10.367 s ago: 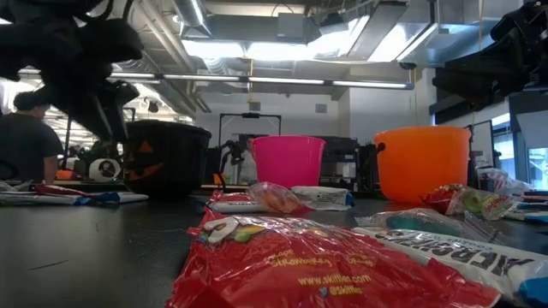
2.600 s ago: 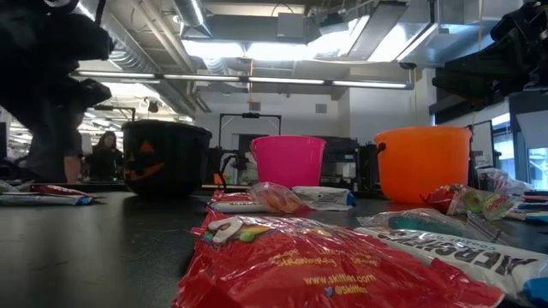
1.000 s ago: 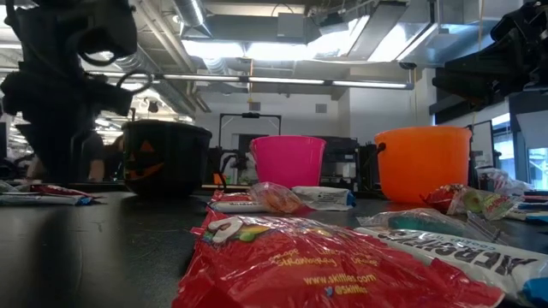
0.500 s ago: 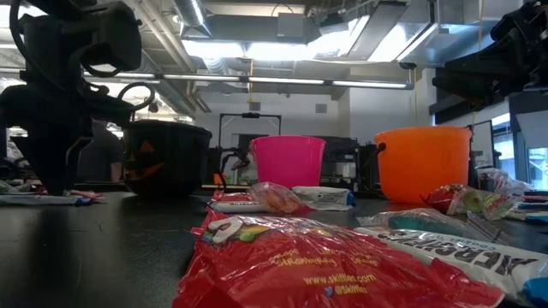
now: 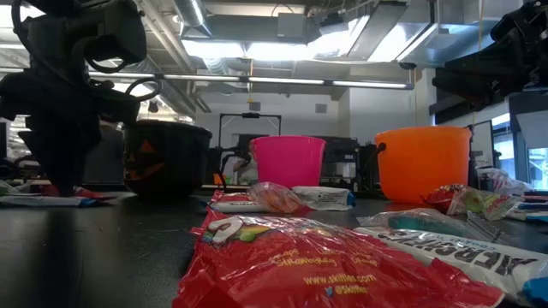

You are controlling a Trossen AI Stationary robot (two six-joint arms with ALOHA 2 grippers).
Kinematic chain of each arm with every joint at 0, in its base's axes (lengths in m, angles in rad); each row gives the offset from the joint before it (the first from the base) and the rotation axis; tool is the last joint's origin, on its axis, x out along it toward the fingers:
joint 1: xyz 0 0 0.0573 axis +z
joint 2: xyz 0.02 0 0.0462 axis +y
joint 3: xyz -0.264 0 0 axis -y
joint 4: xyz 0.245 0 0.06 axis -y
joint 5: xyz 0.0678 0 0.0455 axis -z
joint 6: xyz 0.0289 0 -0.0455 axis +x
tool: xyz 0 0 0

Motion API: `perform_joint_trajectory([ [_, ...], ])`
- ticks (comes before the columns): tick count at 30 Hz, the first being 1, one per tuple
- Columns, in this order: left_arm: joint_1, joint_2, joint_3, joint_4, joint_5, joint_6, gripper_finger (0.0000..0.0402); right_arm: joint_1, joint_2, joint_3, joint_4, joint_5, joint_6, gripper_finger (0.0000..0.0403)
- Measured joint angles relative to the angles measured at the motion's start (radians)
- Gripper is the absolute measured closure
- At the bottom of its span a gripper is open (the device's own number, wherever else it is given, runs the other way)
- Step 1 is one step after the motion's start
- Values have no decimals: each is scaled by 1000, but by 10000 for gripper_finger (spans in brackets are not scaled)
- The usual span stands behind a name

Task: Organize candy in baskets
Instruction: Put the red candy into the orange bucket

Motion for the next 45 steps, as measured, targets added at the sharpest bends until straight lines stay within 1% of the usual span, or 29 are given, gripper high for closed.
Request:
perform_joint_trajectory([
  [7,0,0,0,4,-10,3,353,0,0,0,0,0,0,189],
  [10,0,-1,0,7,-10,3,382,0,0,0,0,0,0,189],
  [19,0,-6,4,61,-8,4,395,0,0,0,0,0,0,189],
  [24,0,-6,46,66,-34,51,396,0,0,0,0,0,0,189],
  [28,0,-6,104,78,-56,99,396,0,0,0,0,0,0,189],
  [30,0,-6,132,127,-68,139,397,0,0,0,0,0,0,189],
  [33,0,-7,169,248,-84,220,397,0,0,0,0,0,0,189],
  [39,1,-7,213,468,-58,392,397,0,0,0,0,0,0,189],
  [42,13,-7,213,573,-34,442,397,0,0,0,0,0,0,189],
  [45,26,-7,213,661,-32,453,397,0,0,0,0,0,0,189],
])
